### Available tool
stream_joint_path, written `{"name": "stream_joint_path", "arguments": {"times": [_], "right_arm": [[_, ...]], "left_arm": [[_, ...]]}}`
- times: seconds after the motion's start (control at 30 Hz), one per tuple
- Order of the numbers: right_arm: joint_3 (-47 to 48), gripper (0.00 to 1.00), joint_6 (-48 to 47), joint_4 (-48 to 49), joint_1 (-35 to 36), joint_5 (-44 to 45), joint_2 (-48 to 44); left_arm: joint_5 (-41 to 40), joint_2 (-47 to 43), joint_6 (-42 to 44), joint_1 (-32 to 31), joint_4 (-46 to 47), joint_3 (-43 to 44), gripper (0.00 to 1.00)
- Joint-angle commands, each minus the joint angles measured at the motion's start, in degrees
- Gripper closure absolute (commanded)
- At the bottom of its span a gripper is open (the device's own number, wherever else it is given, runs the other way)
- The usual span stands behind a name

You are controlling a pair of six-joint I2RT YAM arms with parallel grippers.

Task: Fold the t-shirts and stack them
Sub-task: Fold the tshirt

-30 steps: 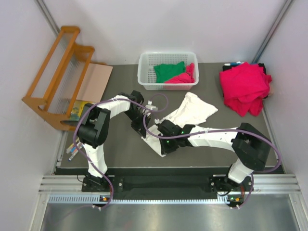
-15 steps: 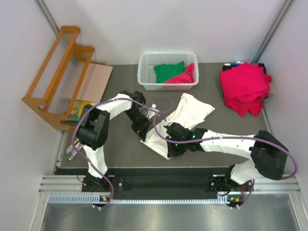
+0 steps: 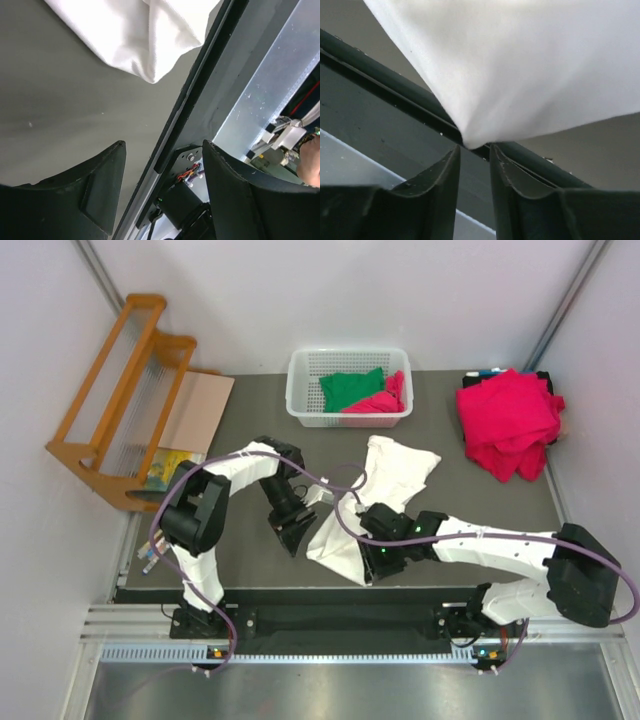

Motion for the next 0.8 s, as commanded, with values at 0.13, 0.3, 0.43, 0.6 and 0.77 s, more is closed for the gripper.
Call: {"name": "stream_joint_path", "arguments": {"times": [0.13,0.3,0.43,0.6,0.77], "right_arm": [[10.17,0.27,-3.88,-8.04,-0.57,-0.15,-0.54],[20.22,0.25,-7.75,-10.43,-4.61,0.56,1.04],[23.83,0.25,-9.42,-6.40,-9.00,-4.44,3.76],[21.21,0.27,-10.05,1.07,-12.08,-9.54,10.61],[20.93,0.28,-10.48,9.07,-15.08,-15.00,18.95]], "left_arm": [[1.07,-6.31,-5.31,1.46,4.43,4.58,0.33],[1.95,-7.81,-7.77,5.41,5.31,8.72,0.33],[3.01,-7.81,-8.12,9.20,4.35,11.36,0.33],[2.39,-9.21,-8.39,11.13,4.17,11.27,0.33],[2.30,-11.67,-8.91,11.83,4.26,10.66,0.33]]}}
